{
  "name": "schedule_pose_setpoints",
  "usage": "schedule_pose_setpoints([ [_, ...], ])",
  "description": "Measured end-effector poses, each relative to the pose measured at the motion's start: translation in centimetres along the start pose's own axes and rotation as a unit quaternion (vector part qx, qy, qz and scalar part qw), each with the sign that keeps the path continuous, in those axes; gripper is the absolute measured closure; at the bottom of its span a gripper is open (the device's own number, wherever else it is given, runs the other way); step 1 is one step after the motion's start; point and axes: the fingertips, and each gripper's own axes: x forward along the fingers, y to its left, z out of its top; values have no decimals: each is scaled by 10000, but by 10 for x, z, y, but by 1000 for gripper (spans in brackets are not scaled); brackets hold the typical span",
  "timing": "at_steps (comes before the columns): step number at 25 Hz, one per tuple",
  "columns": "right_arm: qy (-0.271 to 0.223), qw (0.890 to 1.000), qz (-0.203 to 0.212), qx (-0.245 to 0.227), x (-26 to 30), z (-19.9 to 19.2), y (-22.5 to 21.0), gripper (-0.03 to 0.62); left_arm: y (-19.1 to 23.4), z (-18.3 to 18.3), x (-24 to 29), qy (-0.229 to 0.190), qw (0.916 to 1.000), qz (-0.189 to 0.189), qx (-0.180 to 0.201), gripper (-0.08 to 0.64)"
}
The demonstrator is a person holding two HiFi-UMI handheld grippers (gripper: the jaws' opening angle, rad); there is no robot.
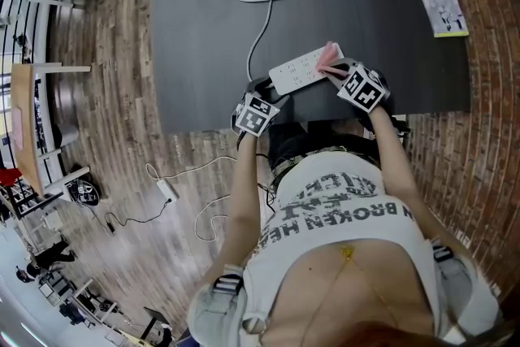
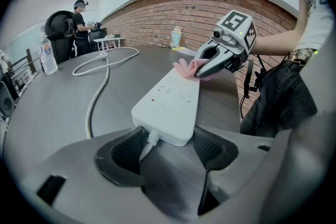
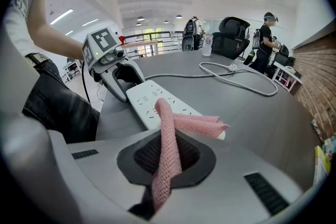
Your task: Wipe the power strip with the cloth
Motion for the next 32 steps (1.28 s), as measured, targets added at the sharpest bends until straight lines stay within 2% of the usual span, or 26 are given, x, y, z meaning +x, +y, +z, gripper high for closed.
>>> schedule_pose_setpoints([
  [15,-2,9993,-165,333,-11,-16,-16,575,-2,4,-2,-6,10000,9,-30,276],
  [23,180,9984,-368,402,-20,-27,-26,575,-2,1,2,-28,10000,-4,-9,276],
  [28,323,9977,-517,280,-22,-33,-31,577,-1,4,0,-16,10000,34,0,276],
  [32,359,9971,-551,388,-22,-33,-32,577,-1,3,-1,7,10000,41,-5,276],
])
